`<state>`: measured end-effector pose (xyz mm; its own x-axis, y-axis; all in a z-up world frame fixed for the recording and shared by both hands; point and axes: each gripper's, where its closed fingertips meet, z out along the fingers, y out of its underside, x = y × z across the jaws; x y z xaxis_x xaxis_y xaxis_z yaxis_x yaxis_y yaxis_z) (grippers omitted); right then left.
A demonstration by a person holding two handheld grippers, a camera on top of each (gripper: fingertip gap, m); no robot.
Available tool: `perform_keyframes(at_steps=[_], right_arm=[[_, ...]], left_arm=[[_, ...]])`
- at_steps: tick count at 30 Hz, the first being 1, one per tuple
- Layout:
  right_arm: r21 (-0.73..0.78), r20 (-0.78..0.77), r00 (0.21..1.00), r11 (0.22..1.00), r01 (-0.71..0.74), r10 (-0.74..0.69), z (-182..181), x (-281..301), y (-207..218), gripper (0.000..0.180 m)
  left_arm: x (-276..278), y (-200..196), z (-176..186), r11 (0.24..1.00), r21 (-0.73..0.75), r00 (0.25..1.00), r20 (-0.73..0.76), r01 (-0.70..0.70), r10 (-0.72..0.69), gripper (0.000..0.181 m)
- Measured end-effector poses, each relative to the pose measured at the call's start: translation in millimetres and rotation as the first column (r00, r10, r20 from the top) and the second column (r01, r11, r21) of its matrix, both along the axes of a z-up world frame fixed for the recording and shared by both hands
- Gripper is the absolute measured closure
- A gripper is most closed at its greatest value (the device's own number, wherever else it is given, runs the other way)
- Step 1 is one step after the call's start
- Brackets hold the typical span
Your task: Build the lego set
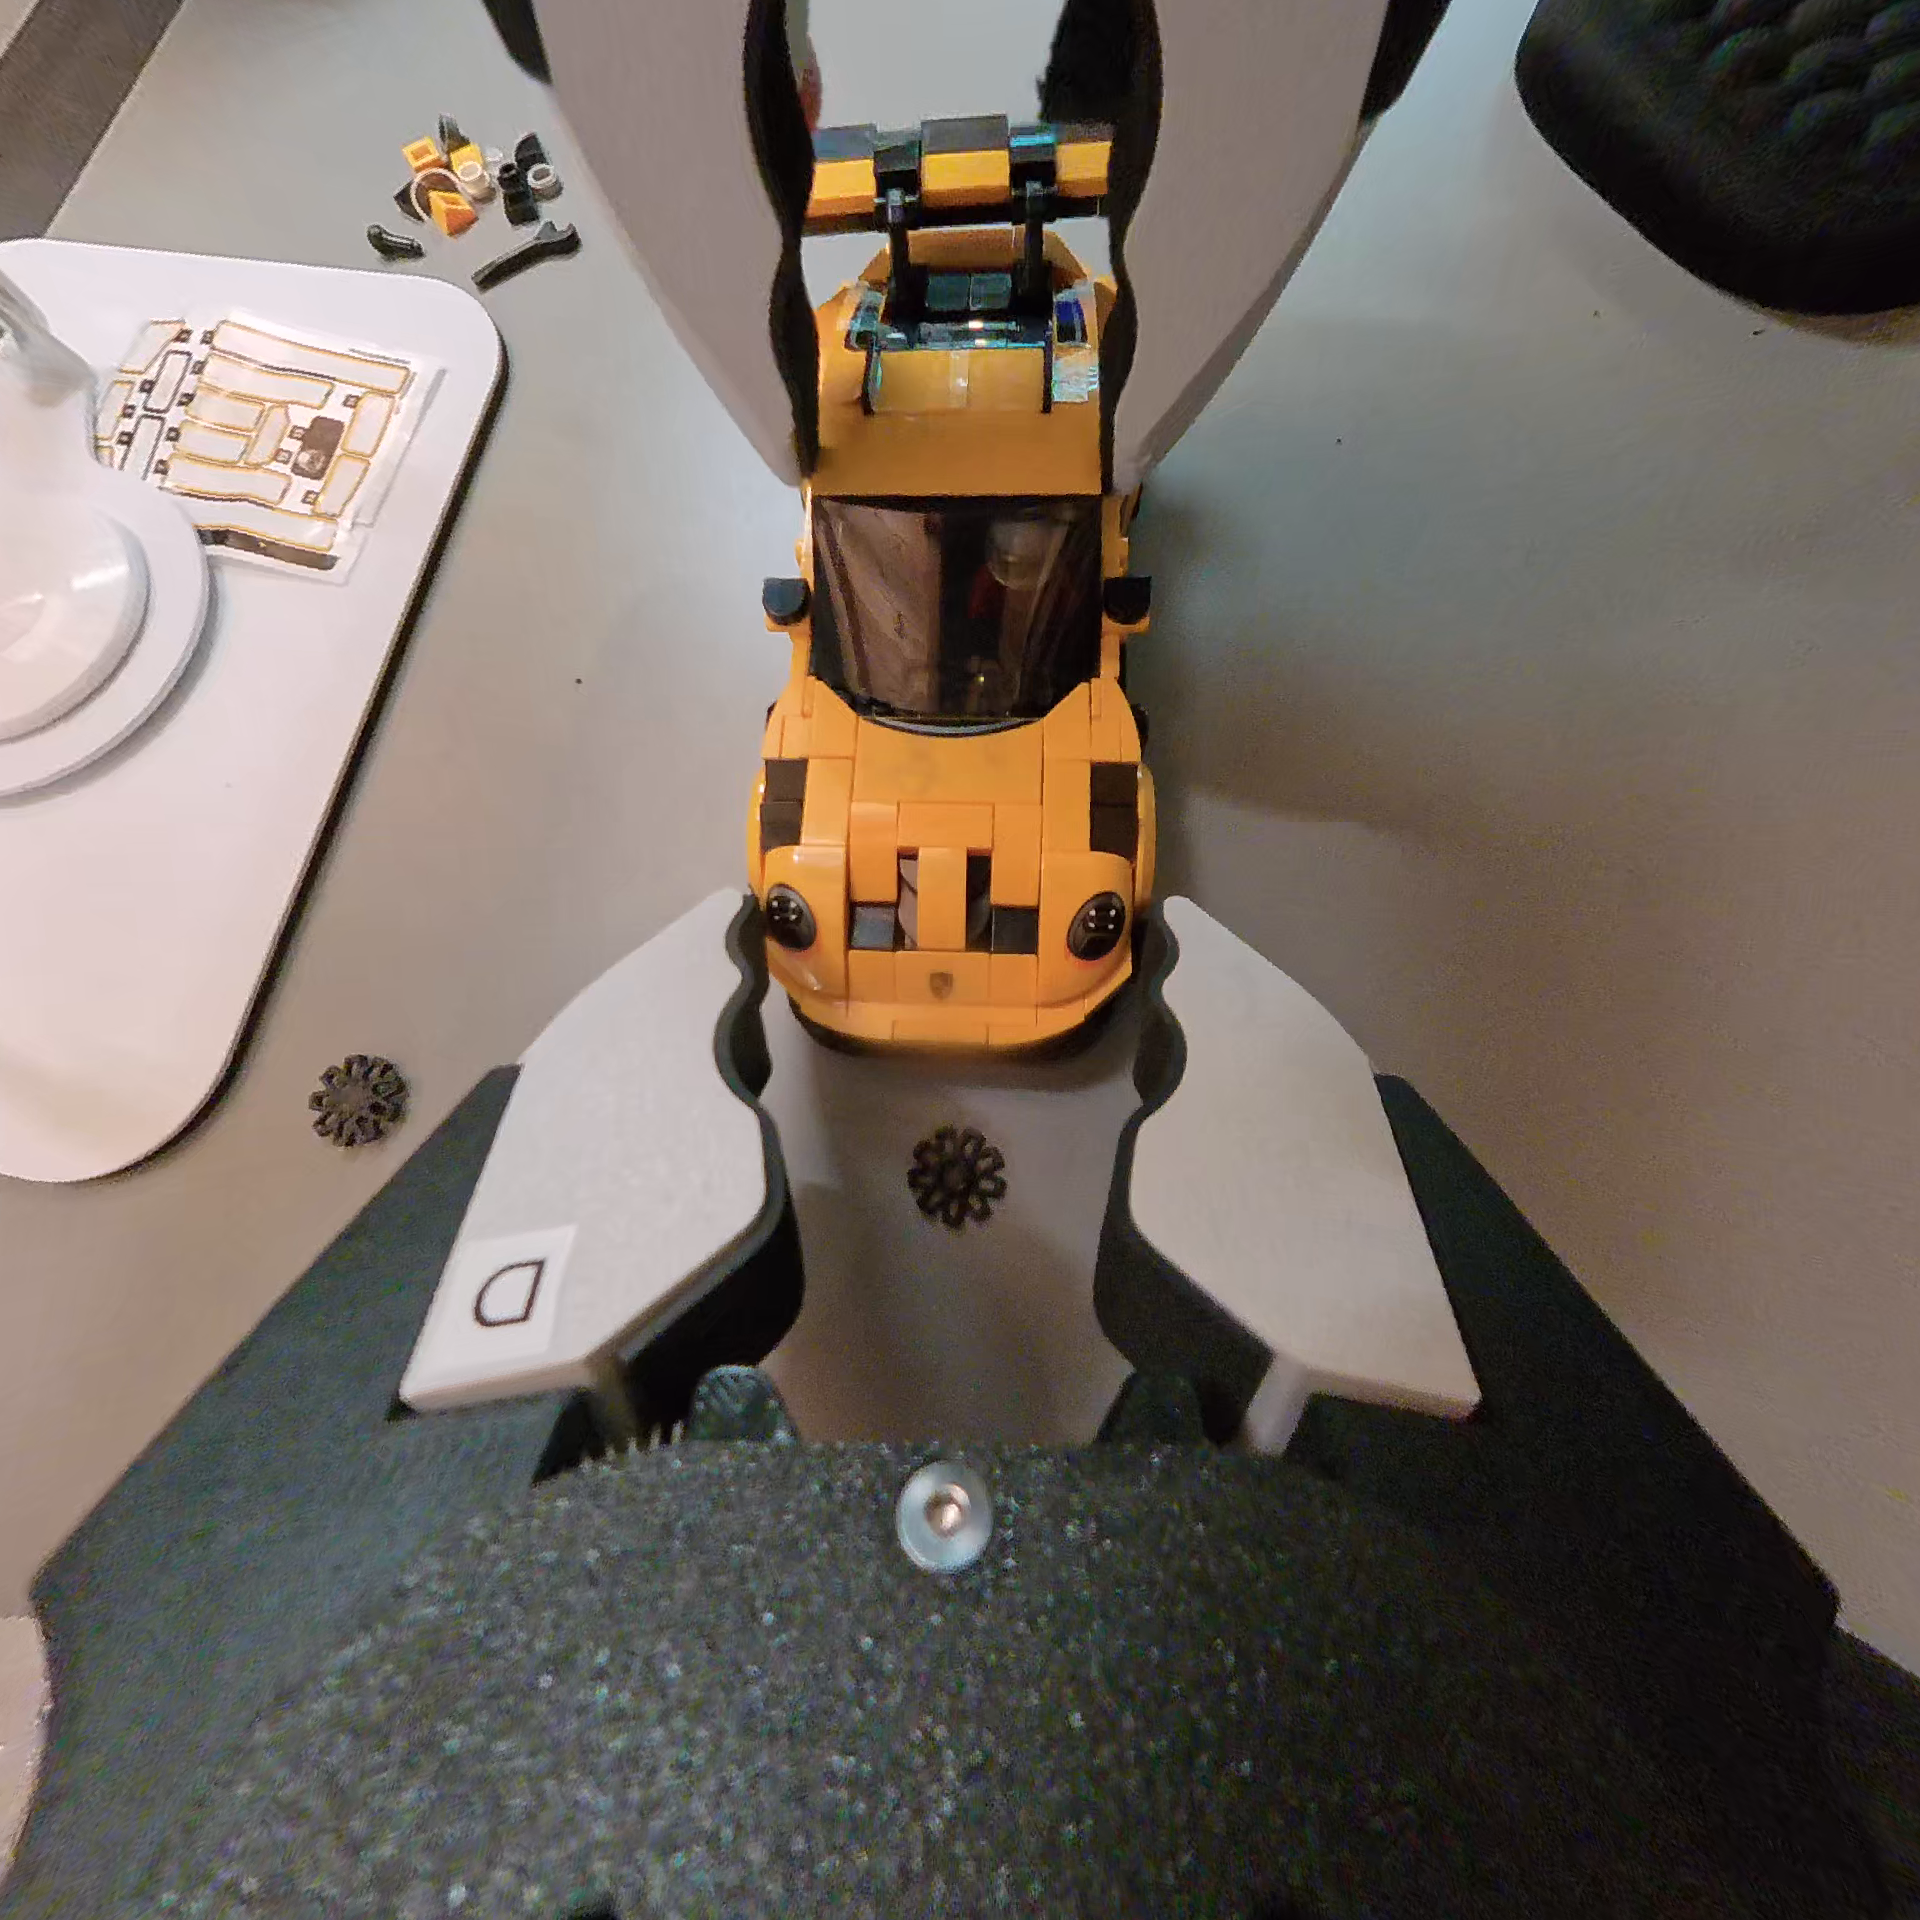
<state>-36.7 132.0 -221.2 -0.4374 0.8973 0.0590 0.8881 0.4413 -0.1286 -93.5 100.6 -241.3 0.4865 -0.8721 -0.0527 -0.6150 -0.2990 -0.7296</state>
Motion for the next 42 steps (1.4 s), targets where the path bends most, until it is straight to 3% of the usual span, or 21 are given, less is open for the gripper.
perform_keyframes(at_steps=[3, 8, 14, 20, 22, 30, 42], right_arm=[[-0.003, -0.033, 0.999, 1.0, 0.003, -0.004, -2.0, 0.9, -1.3, 0.114], [-0.02, -0.104, 0.994, 0.999, 0.03, -0.032, 6.8, -0.7, 3.1, 0.112], [-0.065, -0.281, 0.955, 0.995, 0.079, -0.094, 33.3, -8.1, -4.4, 0.124], [-0.139, -0.453, 0.865, 0.975, 0.17, -0.216, 47.4, -0.3, -11.4, 0.129], [-0.168, -0.488, 0.837, 0.967, 0.19, -0.249, 47.9, -0.1, -13.5, 0.142], [-0.053, -0.291, 0.926, 0.97, 0.238, -0.243, 11.7, -27.7, 5.5, 0.172], [-0.123, -0.05, 0.964, 0.96, 0.253, -0.261, 8.5, -20.8, 10.3, 0.161]], left_arm=[[-0.1, -0.2, 0.2, 1.0, -0.001, 1.0, 0.0, 0.001, -0.001, 0.113], [0.4, 0.2, 0.3, 1.0, 0.0, 1.0, 0.005, 0.0, 0.0, 0.113], [0.4, 0.0, 0.4, 1.0, 0.001, 1.0, 0.007, 0.0, 0.0, 0.113], [1.2, -0.1, 0.6, 1.0, 0.003, 1.0, 0.006, -0.003, 0.003, 0.113], [1.7, -0.1, 0.7, 1.0, 0.005, 1.0, 0.003, -0.004, 0.004, 0.113], [2.3, 0.0, 0.8, 1.0, 0.008, 1.0, -0.001, -0.009, 0.01, 0.113], [0.3, -1.1, 0.8, 1.0, 0.012, 1.0, 0.01, -0.01, 0.01, 0.112]])
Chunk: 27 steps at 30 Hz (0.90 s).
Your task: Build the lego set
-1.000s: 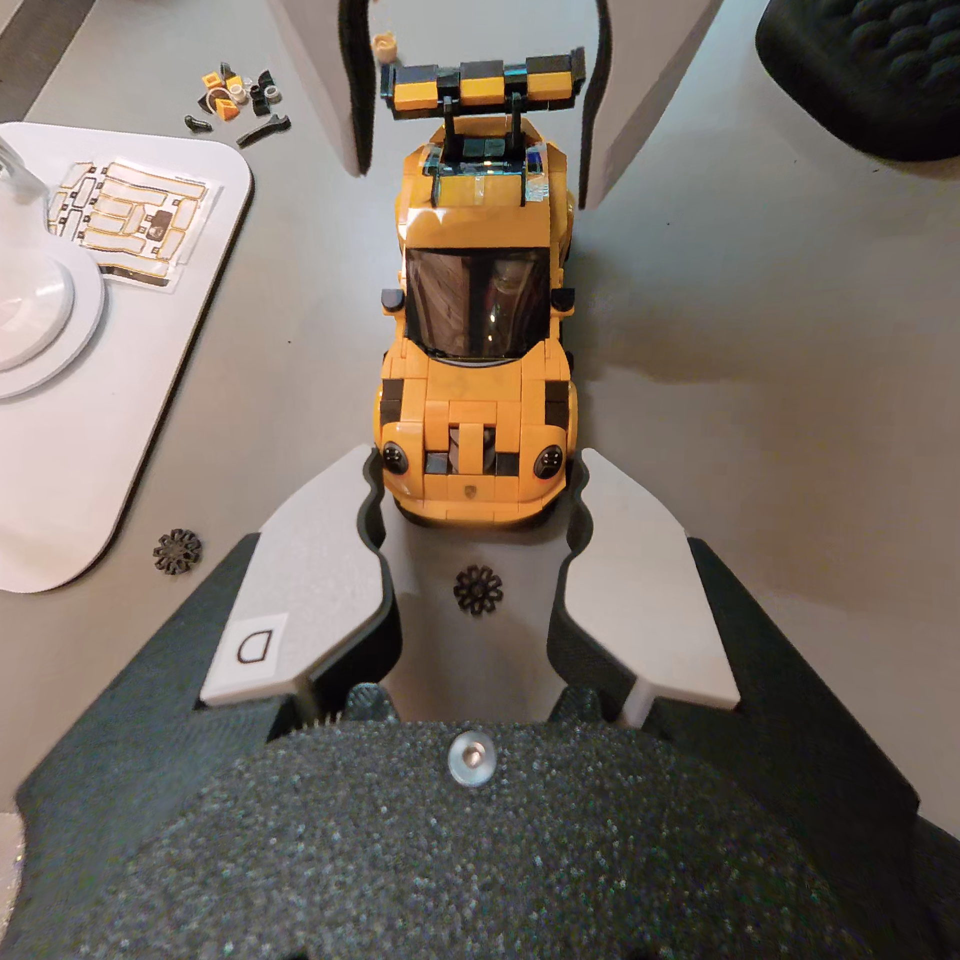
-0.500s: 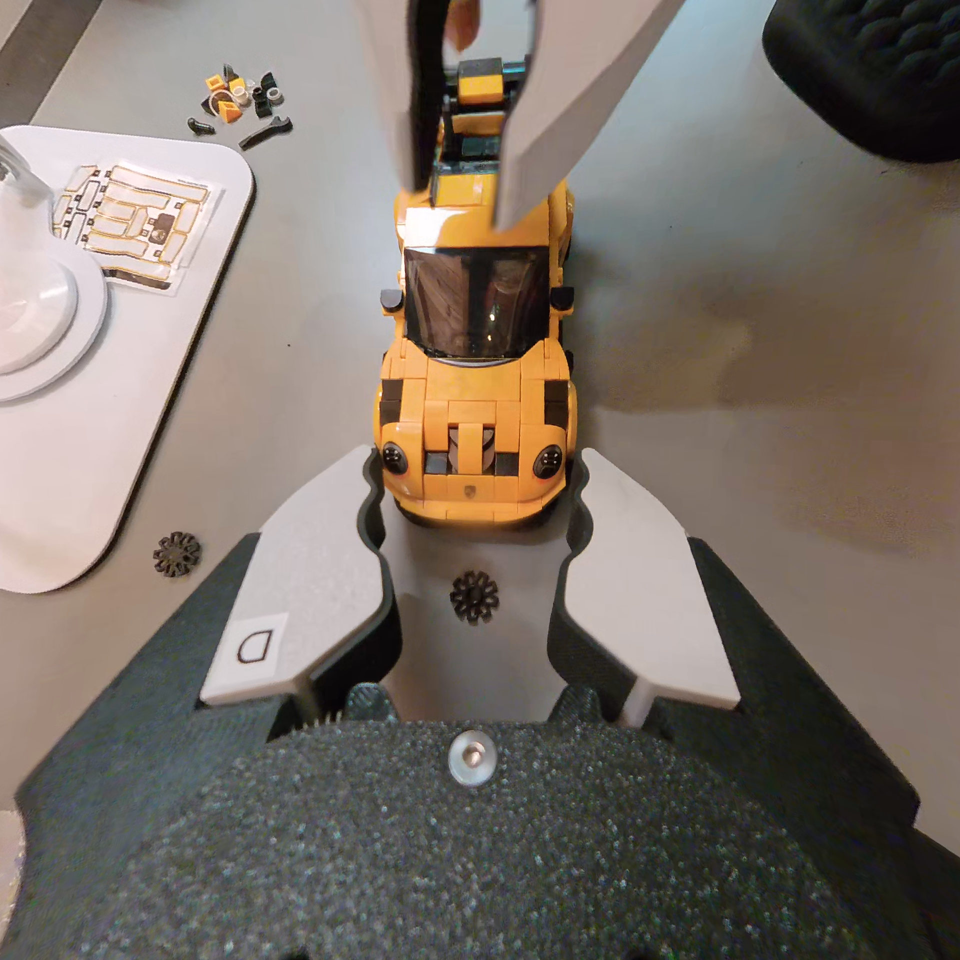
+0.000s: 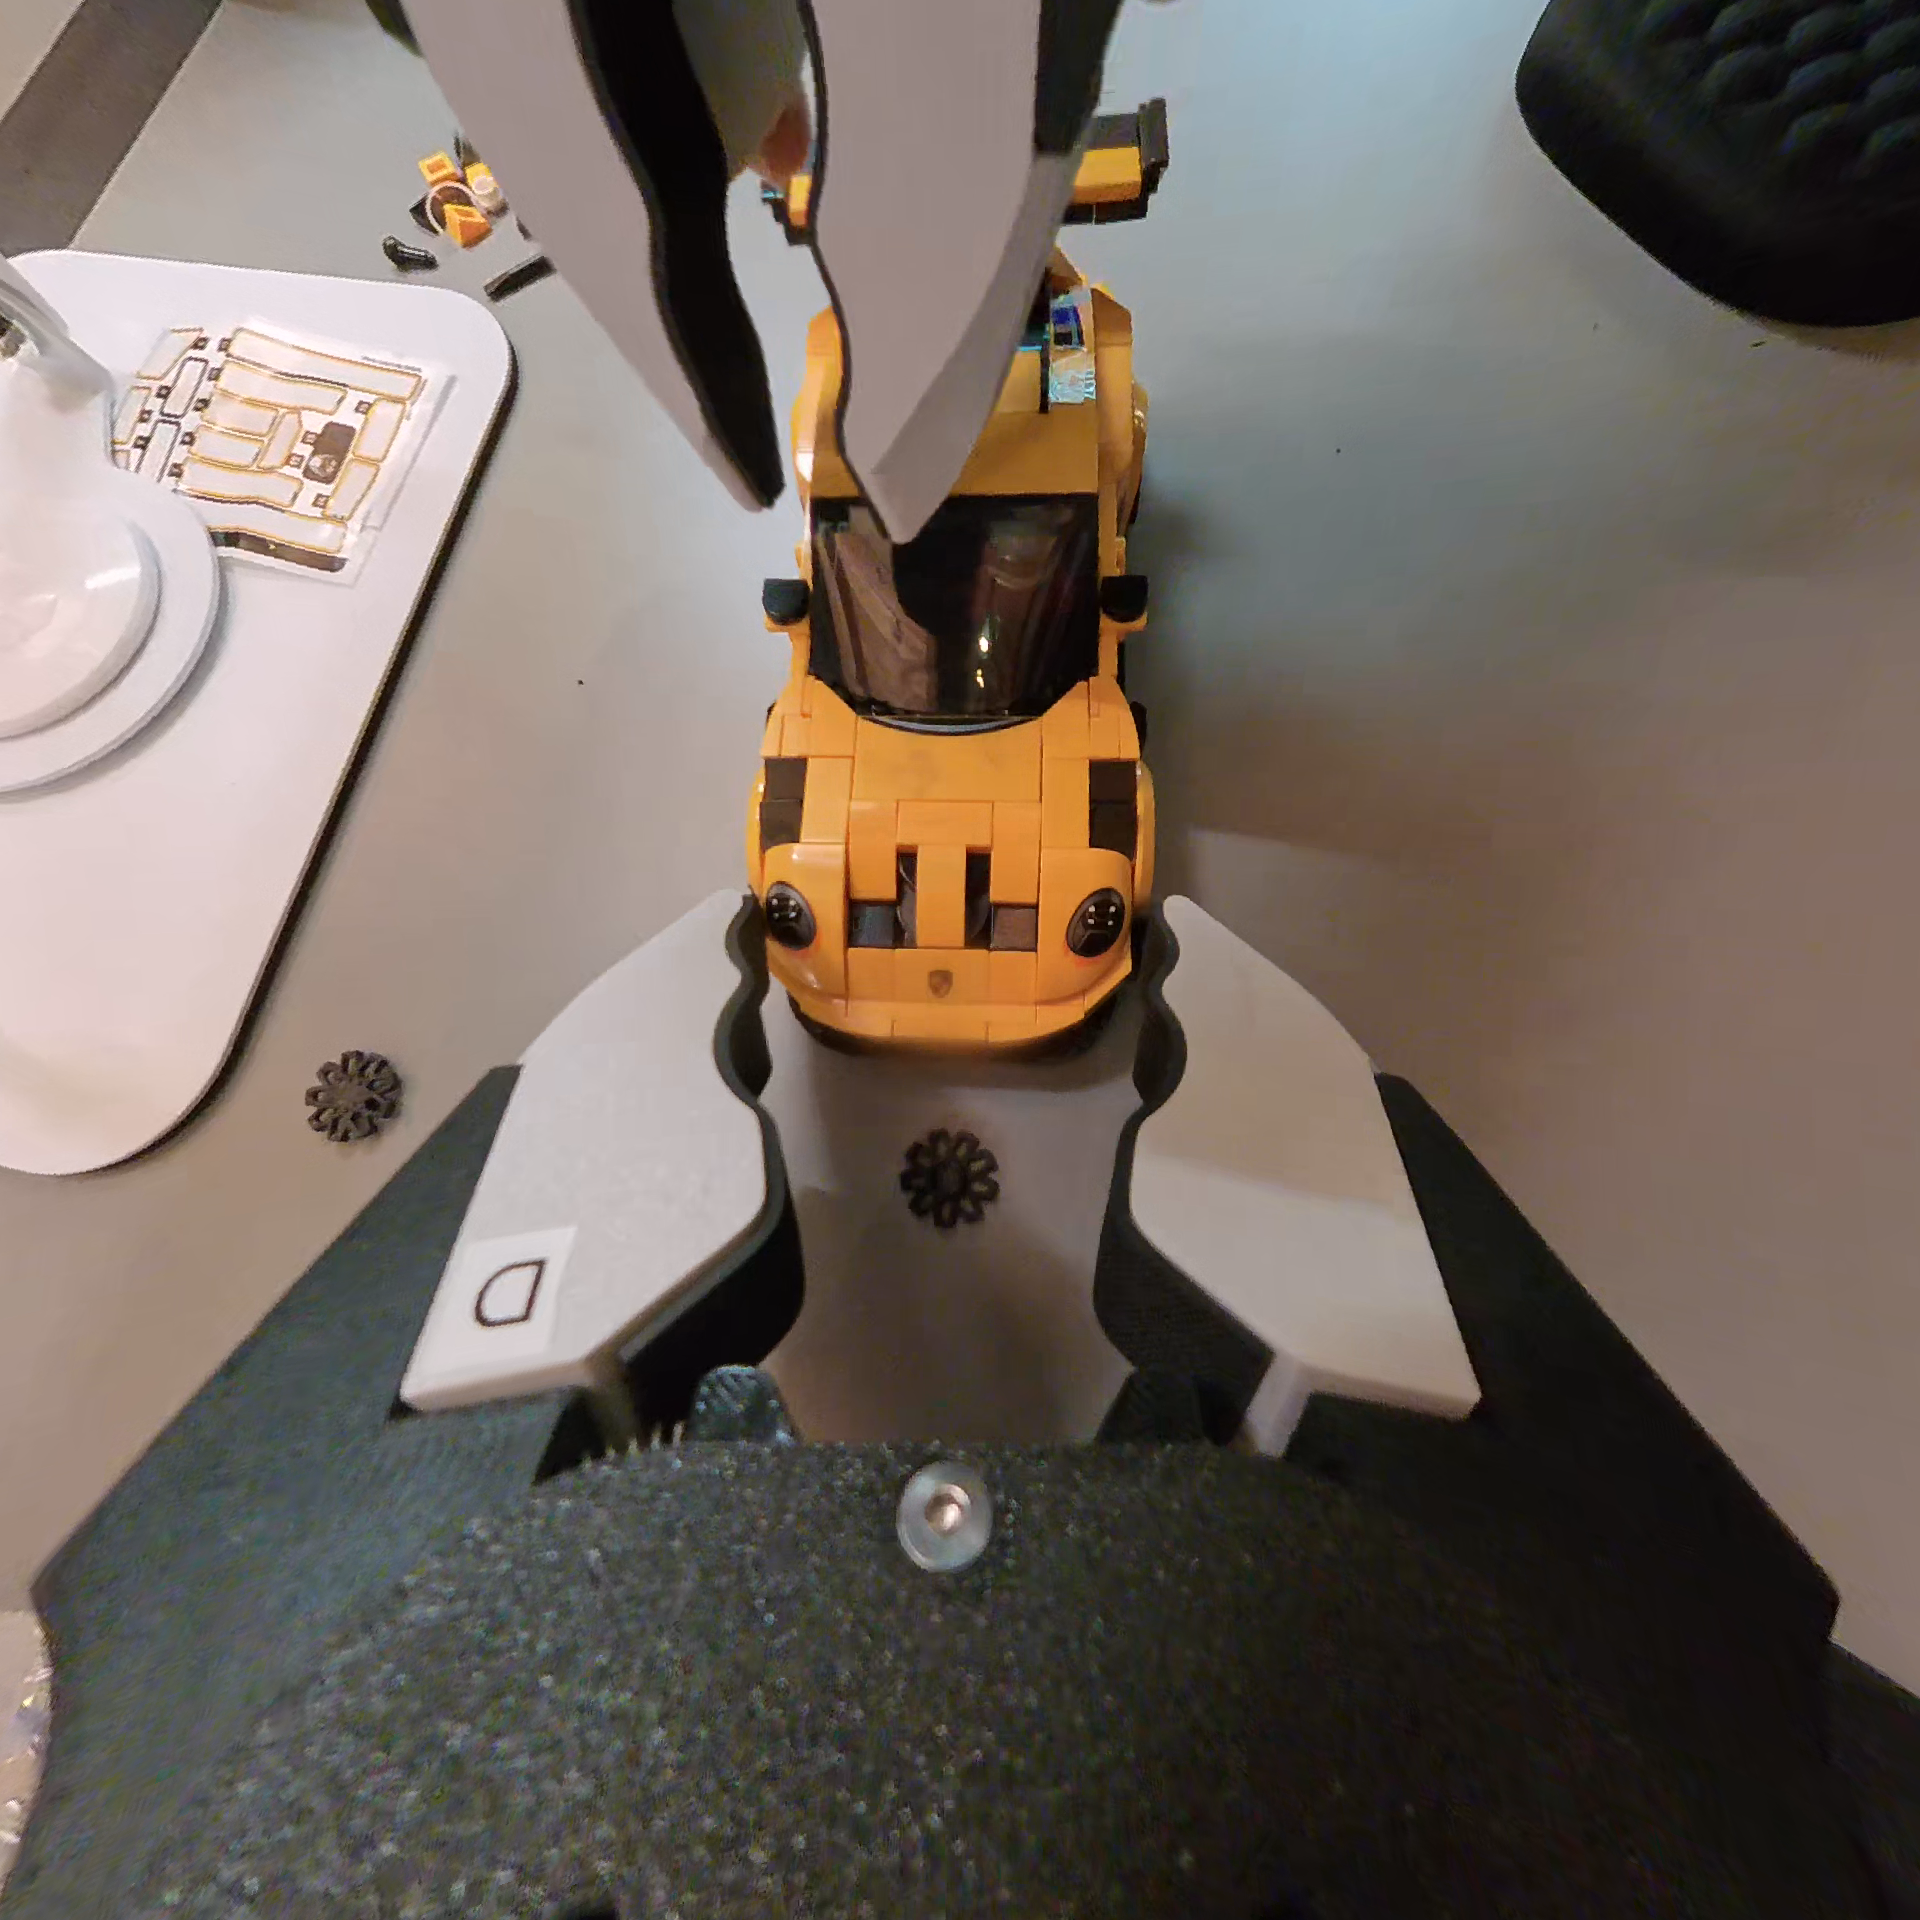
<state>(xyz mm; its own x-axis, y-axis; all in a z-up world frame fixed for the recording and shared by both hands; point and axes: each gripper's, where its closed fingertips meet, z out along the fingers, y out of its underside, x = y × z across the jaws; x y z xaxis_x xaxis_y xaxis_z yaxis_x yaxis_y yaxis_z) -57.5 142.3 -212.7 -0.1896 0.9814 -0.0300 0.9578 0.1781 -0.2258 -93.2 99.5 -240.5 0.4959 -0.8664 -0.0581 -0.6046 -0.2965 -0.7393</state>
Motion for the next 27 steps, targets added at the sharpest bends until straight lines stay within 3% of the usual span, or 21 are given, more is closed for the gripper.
perform_keyframes(at_steps=[18, 23, 27], right_arm=[[-0.11, 0.02, 0.999, 0.993, 0.031, -0.029, -5.9, -3.3, -2.5, 0.168], [-0.079, -0.252, 0.968, 0.997, -0.014, -0.006, 13.8, -16.1, -8.3, 0.162], [-0.014, -0.531, 0.846, 0.999, 0.047, -0.047, 46.8, -13.1, -12.2, 0.145]], left_arm=[[0.3, 0.1, -0.5, 1.0, -0.004, 1.0, 0.001, -0.005, 0.005, 0.113], [0.0, 0.4, -0.4, 1.0, -0.004, 1.0, 0.004, -0.005, 0.005, 0.113], [0.6, 0.8, -0.3, 1.0, -0.002, 1.0, 0.006, -0.007, 0.007, 0.113]])
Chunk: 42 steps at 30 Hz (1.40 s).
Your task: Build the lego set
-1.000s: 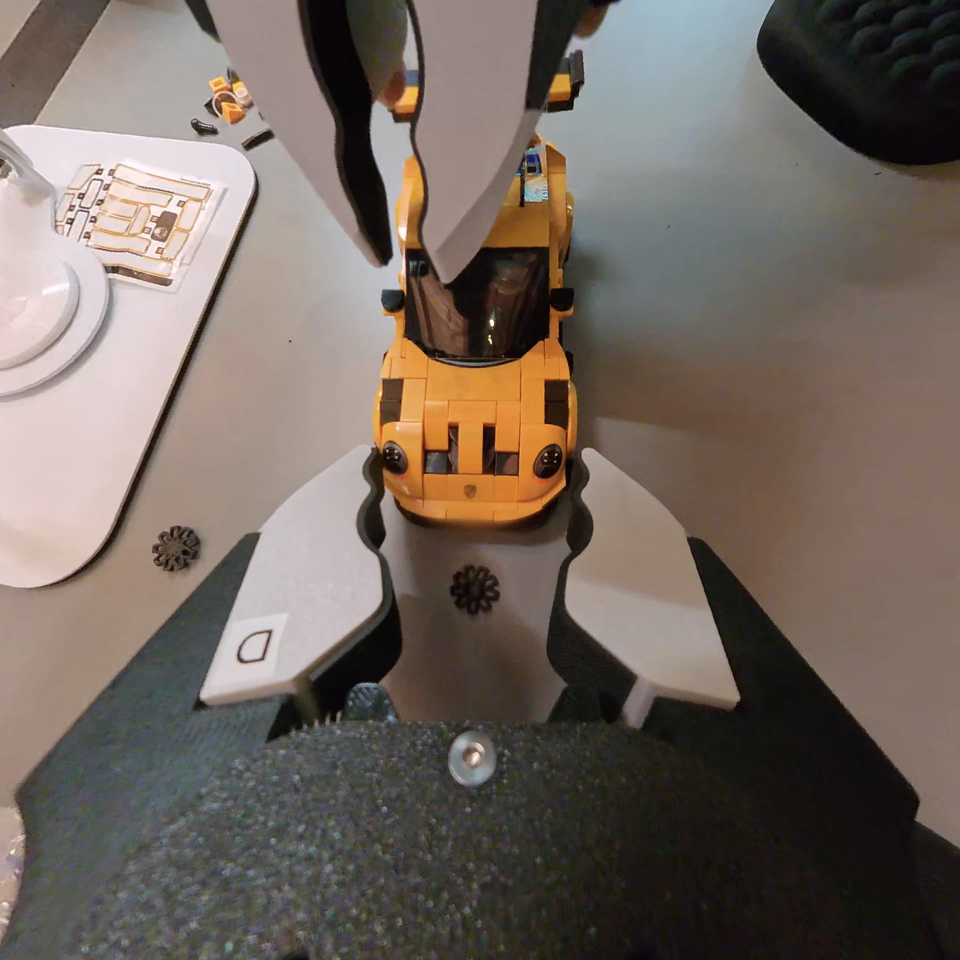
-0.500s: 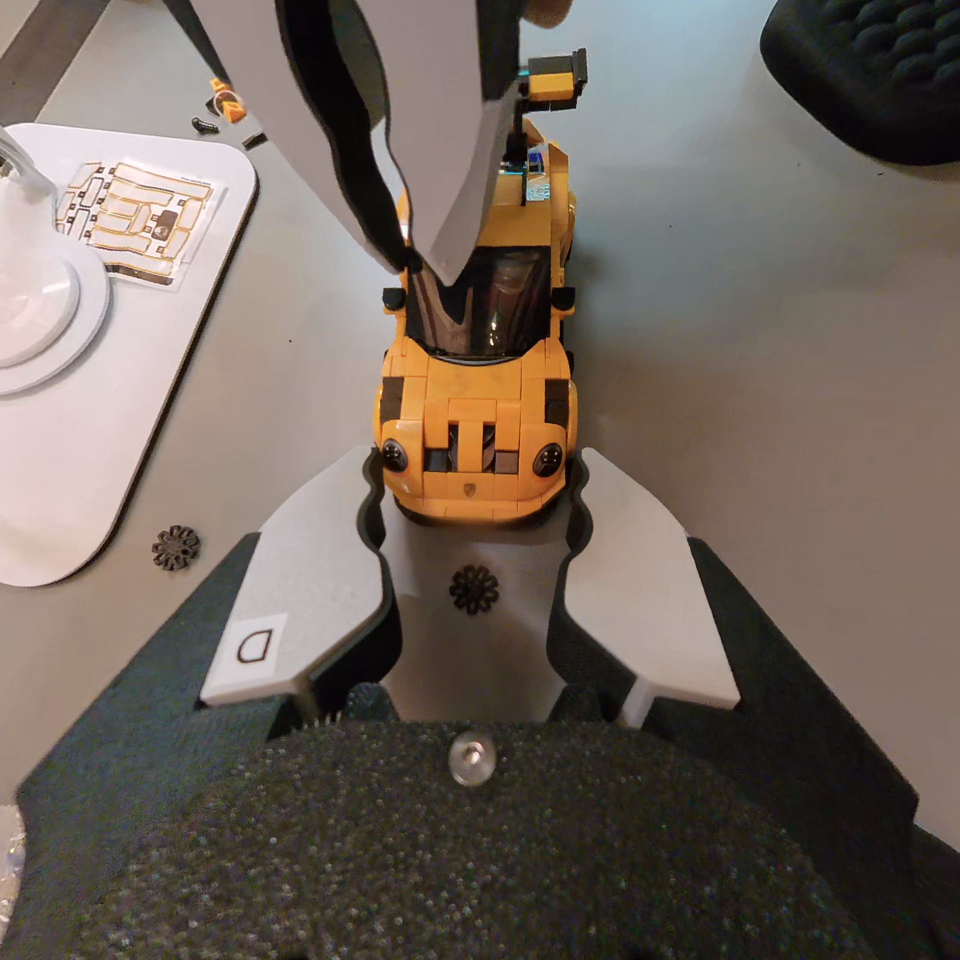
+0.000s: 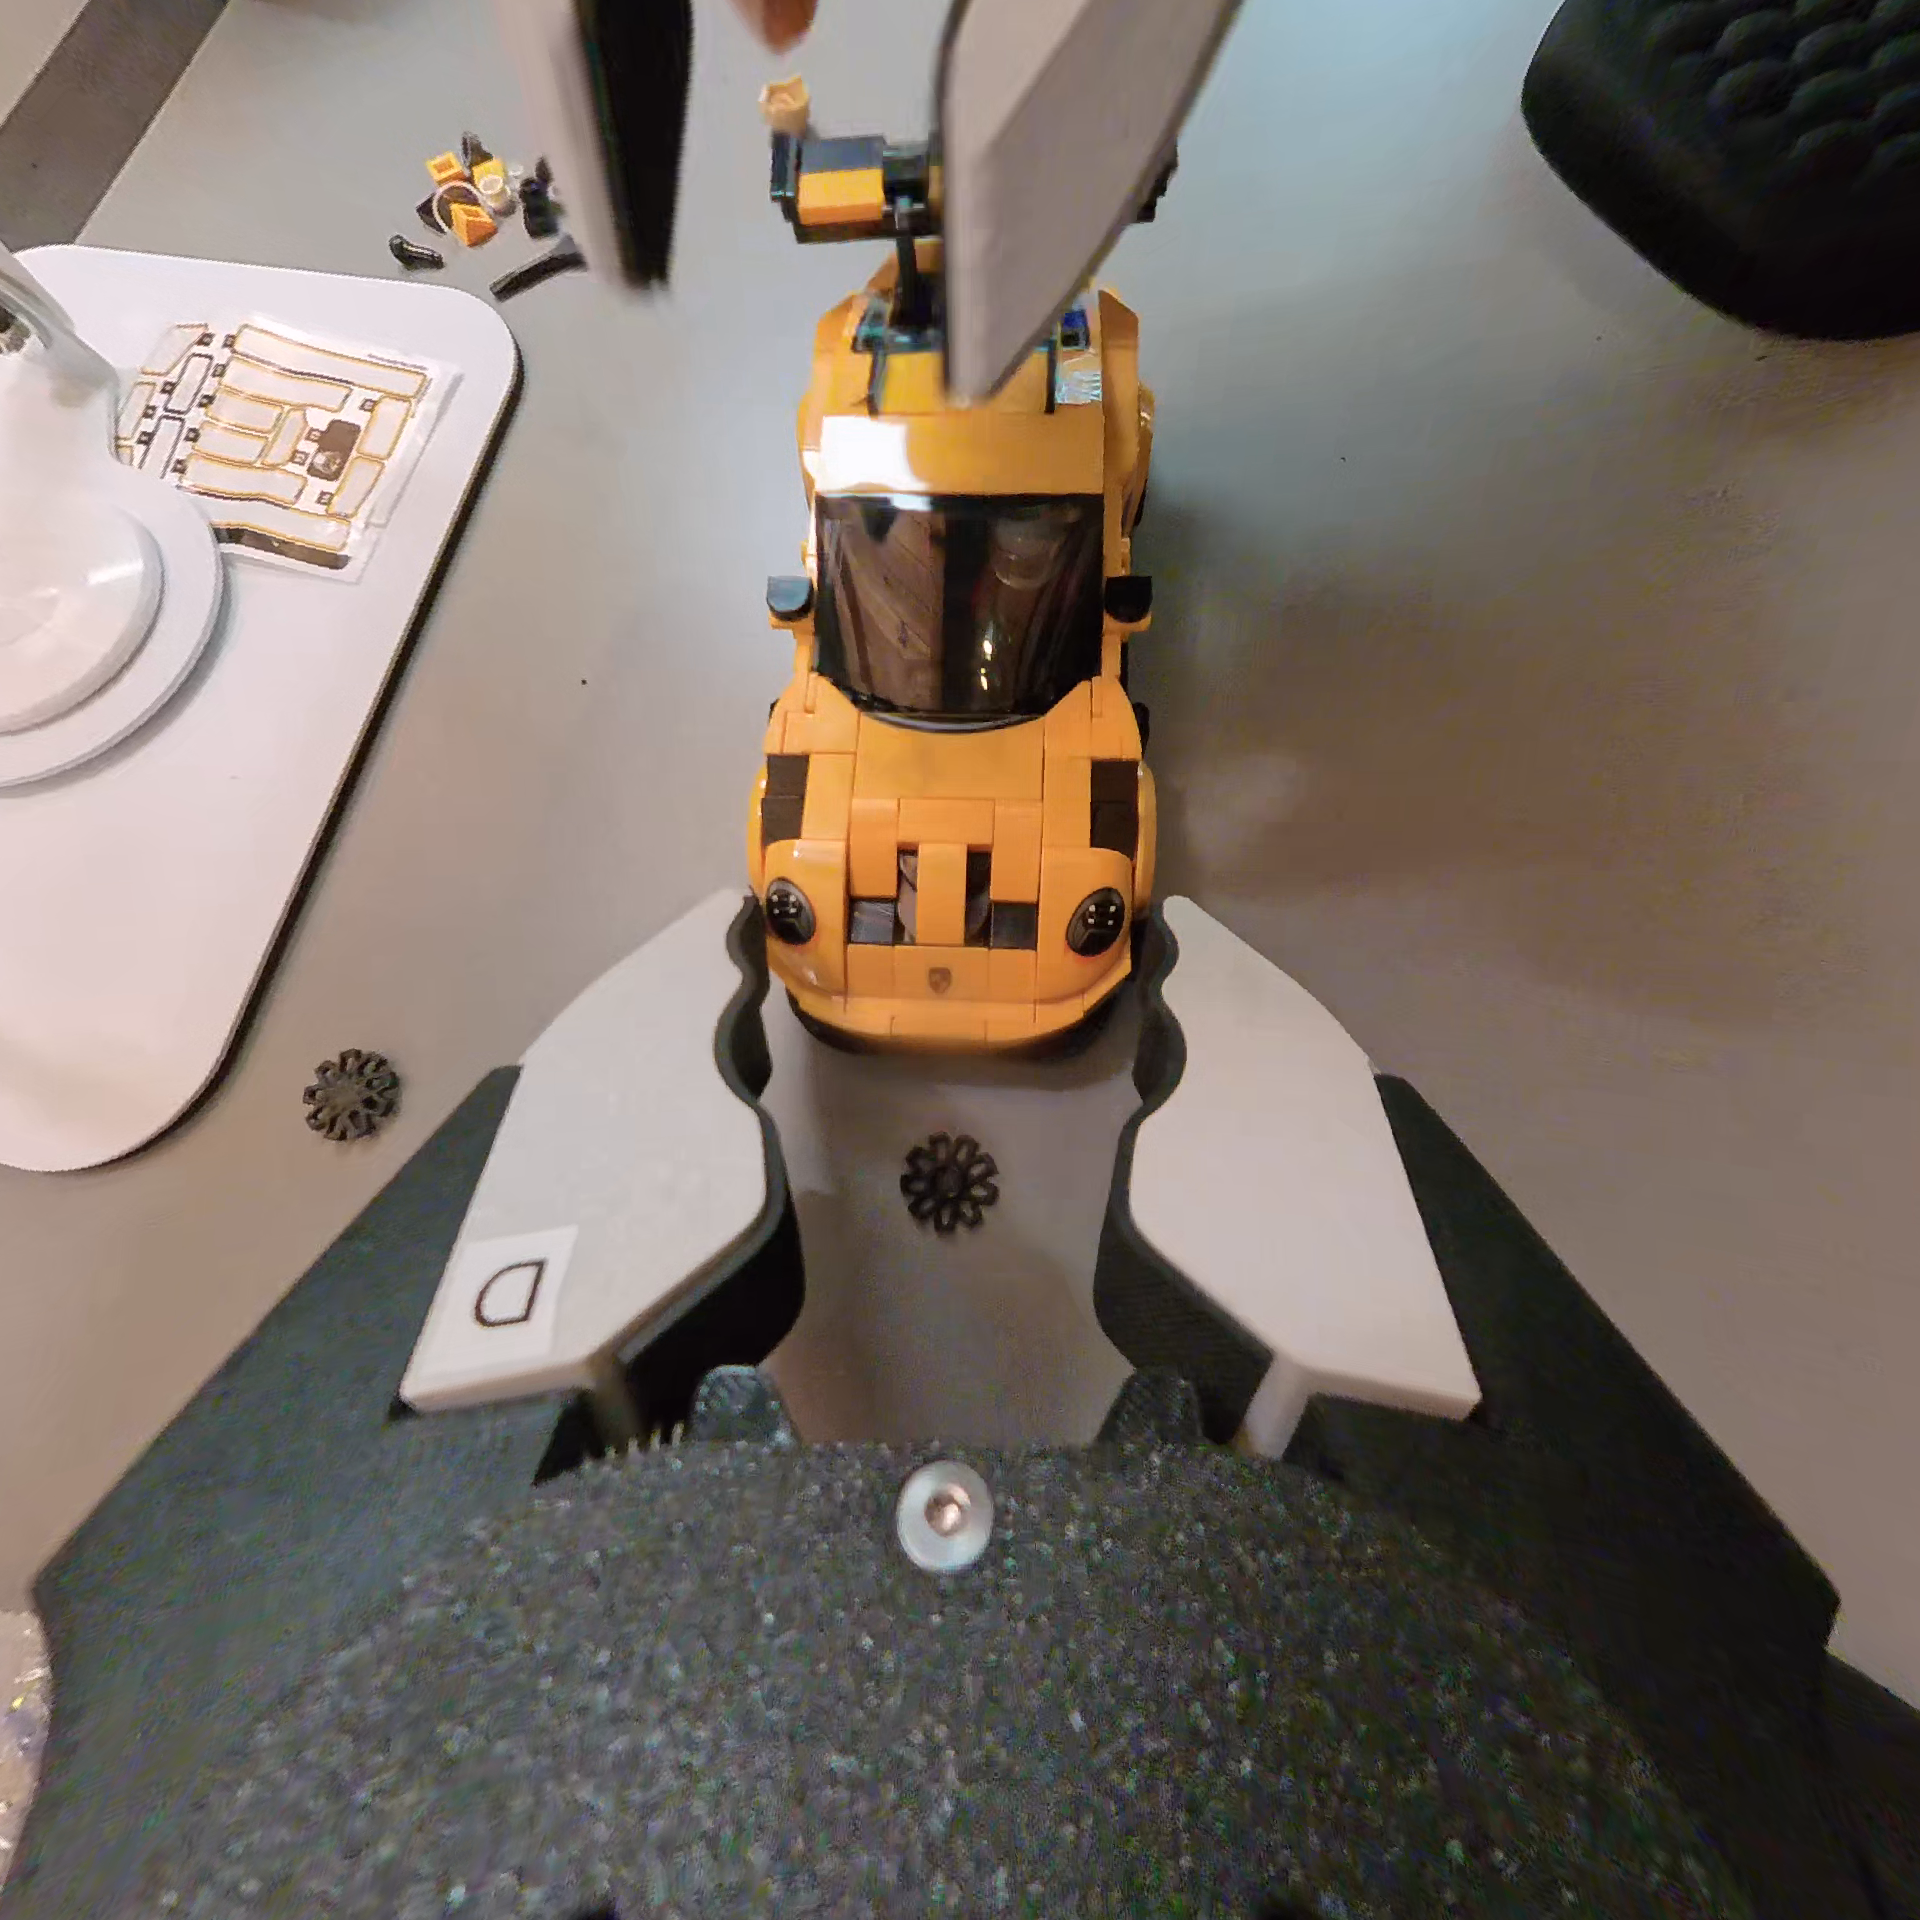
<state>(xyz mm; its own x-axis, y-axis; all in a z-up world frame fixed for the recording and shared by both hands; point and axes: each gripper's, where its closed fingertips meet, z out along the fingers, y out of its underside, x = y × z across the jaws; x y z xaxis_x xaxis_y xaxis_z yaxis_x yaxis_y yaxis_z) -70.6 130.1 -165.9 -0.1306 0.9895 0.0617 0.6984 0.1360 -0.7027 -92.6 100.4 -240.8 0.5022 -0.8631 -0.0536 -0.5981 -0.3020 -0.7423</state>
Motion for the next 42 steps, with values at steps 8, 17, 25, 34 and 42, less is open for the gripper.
perform_keyframes(at_steps=[8, 17, 25, 34, 42], right_arm=[[0.11, -0.274, 0.905, 0.925, 0.364, -0.324, -1.4, 83.1, -20.3, 0.119], [-0.054, -0.363, 0.806, 0.874, 0.483, -0.468, -8.3, 128.7, -12.8, 0.12], [0.022, -0.603, 0.615, 0.76, 0.649, -0.508, 70.6, 137.0, 48.6, 0.127], [-0.188, -0.573, 0.438, 0.631, 0.752, -0.693, 126.8, 90.7, 181.0, 0.148], [-0.296, -0.535, 0.366, 0.575, 0.763, -0.761, 104.4, 73.9, 220.8, 0.163]], left_arm=[[4.9, 4.0, 1.2, 0.999, 0.034, 1.0, -0.005, -0.003, 0.003, 0.113], [3.5, 21.7, 2.0, 0.992, 0.083, 0.994, -0.044, -0.092, 0.096, 0.13], [10.4, 39.7, 89.6, 0.913, 0.33, 0.962, 0.209, -0.24, 0.178, 0.135], [1.1, 99.7, 212.8, 0.719, 0.51, 0.859, 0.448, -0.473, 0.247, 0.161], [-15.8, 140.0, 217.6, 0.677, 0.493, 0.819, 0.485, -0.546, 0.307, 0.163]])
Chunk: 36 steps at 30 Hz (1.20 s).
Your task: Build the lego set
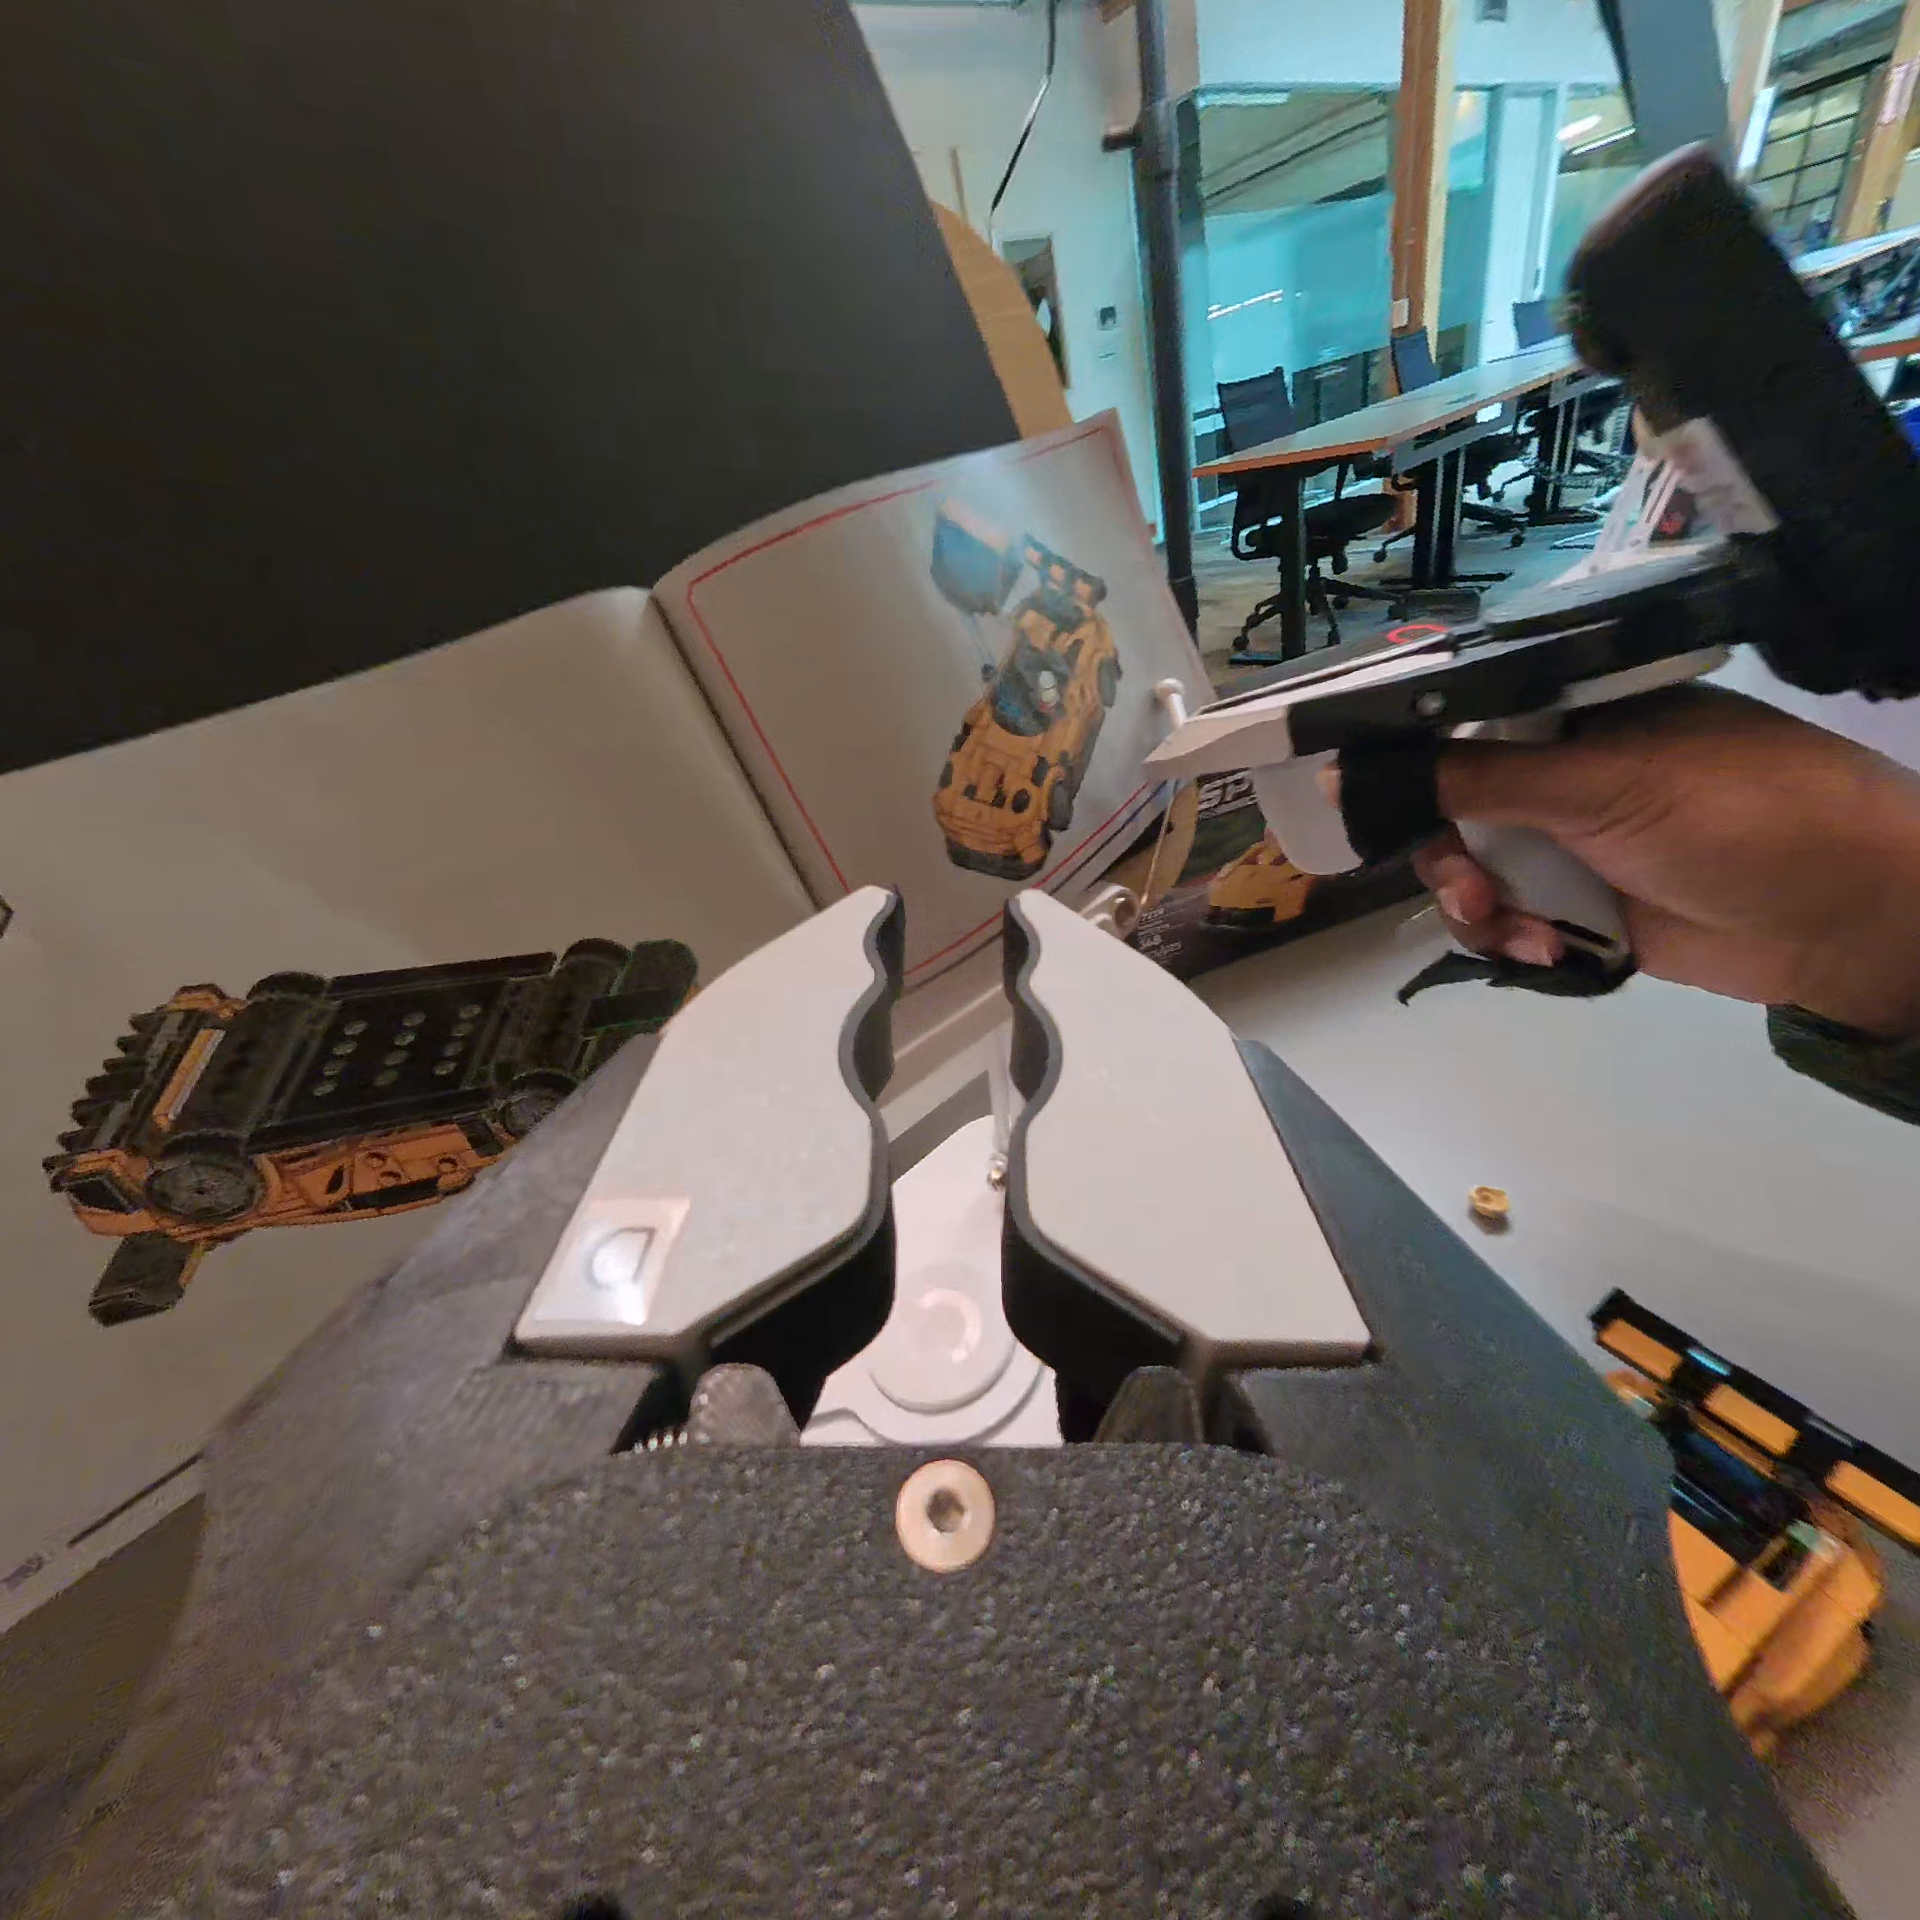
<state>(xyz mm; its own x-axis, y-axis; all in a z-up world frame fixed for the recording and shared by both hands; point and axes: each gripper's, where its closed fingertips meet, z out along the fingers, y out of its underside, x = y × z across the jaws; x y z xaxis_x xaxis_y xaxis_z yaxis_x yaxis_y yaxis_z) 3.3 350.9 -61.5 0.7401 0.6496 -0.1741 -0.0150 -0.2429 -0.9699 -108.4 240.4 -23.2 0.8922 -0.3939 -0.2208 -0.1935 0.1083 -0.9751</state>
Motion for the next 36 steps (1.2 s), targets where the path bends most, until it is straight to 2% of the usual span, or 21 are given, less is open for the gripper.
perform_keyframes(at_steps=[3, 7, 8, 10, 11, 13, 15, 17, 19, 21, 23, 27, 36], right_arm=[[-0.032, -0.074, 0.997, 0.999, -0.007, 0.005, -6.8, 5.4, -3.2, 0.164], [-0.175, -0.185, 0.982, 0.984, 0.001, -0.034, -45.7, 16.5, -6.2, 0.155], [-0.22, -0.205, 0.979, 0.975, -0.025, -0.022, -57.2, 17.2, -9.6, 0.166], [-0.236, -0.213, 0.977, 0.971, -0.032, -0.02, -68.9, 27.4, -14.2, 0.154], [-0.188, -0.202, 0.979, 0.982, -0.003, -0.036, -63.2, 38.7, -14.2, 0.147], [0.053, -0.17, 0.982, 0.994, 0.092, -0.082, -21.0, 64.3, -15.8, 0.145], [0.332, -0.111, 0.99, 0.936, 0.119, -0.086, 35.6, 73.4, -32.0, 0.145], [0.506, -0.059, 0.998, 0.862, 0.016, 0.016, 82.3, 61.3, -59.5, 0.146], [0.587, 0.004, 0.995, 0.805, -0.086, 0.104, 111.8, 48.1, -81.7, 0.144], [0.639, 0.064, 0.994, 0.762, -0.107, 0.085, 129.0, 43.3, -89.2, 0.144], [0.67, 0.158, 0.987, 0.735, -0.108, 0.001, 131.2, 38.7, -81.2, 0.144], [0.679, 0.327, 0.936, 0.722, -0.135, -0.132, 111.3, 29.7, -44.1, 0.137], [0.577, 0.399, 0.91, 0.802, -0.156, -0.111, 73.4, 7.7, 20.1, 0.109]], left_arm=[[-0.6, 17.9, -9.5, 0.999, -0.033, 1.0, -0.006, -0.012, 0.012, 0.163], [3.5, 36.1, -17.6, 0.999, -0.042, 0.999, -0.036, -0.015, 0.013, 0.163], [5.8, 40.6, -19.7, 0.999, -0.049, 0.999, -0.047, -0.014, 0.011, 0.162], [9.6, 48.8, -26.1, 0.997, -0.081, 0.997, -0.073, -0.016, 0.01, 0.159], [10.5, 52.3, -29.2, 0.995, -0.097, 0.996, -0.085, -0.02, 0.012, 0.158], [12.1, 56.8, -31.3, 0.994, -0.106, 0.995, -0.097, -0.021, 0.011, 0.157], [13.5, 60.4, -30.7, 0.994, -0.108, 0.994, -0.11, -0.027, 0.016, 0.158], [16.1, 63.8, -30.5, 0.993, -0.114, 0.991, -0.129, -0.036, 0.021, 0.158], [19.5, 65.2, -27.4, 0.994, -0.101, 0.99, -0.138, -0.035, 0.021, 0.157], [21.3, 66.2, -26.8, 0.994, -0.104, 0.99, -0.14, -0.032, 0.017, 0.156], [21.1, 67.6, -27.1, 0.994, -0.106, 0.99, -0.141, -0.029, 0.014, 0.157], [21.0, 68.6, -27.6, 0.995, -0.102, 0.99, -0.14, -0.024, 0.009, 0.157], [21.8, 65.5, -29.5, 0.995, -0.094, 0.989, -0.149, -0.023, 0.009, 0.155]])
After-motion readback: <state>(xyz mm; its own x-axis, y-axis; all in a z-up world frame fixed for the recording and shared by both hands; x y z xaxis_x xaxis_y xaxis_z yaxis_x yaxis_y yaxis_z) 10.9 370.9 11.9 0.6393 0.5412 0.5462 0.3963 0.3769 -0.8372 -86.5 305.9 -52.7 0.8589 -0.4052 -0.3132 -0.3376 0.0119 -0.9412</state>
